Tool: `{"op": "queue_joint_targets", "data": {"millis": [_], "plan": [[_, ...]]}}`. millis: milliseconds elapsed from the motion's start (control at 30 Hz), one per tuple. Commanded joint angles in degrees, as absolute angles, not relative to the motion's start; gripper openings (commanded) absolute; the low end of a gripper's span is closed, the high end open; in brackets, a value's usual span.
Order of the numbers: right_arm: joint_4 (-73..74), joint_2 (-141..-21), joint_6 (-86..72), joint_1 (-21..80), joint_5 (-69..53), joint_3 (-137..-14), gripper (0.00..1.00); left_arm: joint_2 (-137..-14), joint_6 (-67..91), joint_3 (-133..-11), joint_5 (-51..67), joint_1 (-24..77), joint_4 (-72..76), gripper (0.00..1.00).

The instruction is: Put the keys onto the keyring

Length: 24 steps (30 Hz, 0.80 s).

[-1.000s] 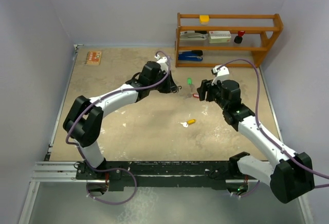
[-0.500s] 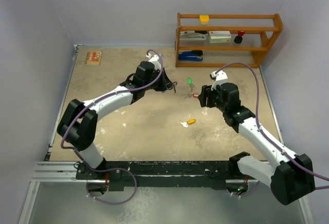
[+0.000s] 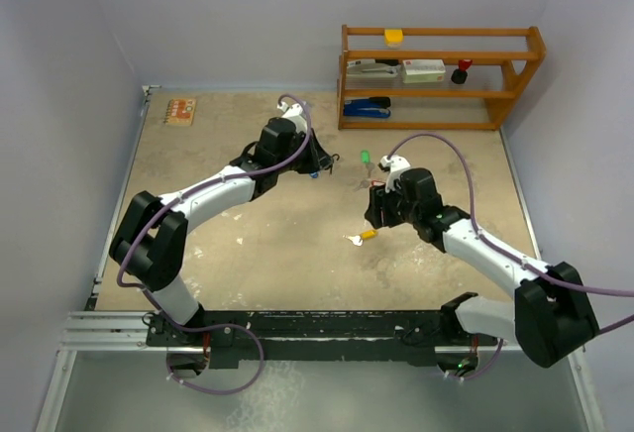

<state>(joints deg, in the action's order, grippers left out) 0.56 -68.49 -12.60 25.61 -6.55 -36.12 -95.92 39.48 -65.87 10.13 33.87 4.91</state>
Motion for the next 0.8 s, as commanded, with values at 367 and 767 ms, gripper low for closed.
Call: {"op": "queue_joint_targets", "data": {"millis": [367, 767], "plan": [[0.0, -69.7, -16.6, 27.2, -4.5, -36.9, 0.58, -93.2, 40.2, -65.2, 9.9, 33.5, 8.3, 0.0], [8.3, -58.9, -33.2, 27.2, 2.6, -33.0, 0.67, -92.6, 40.0, -64.4, 10.2, 33.2, 8.5, 0.0]]}}
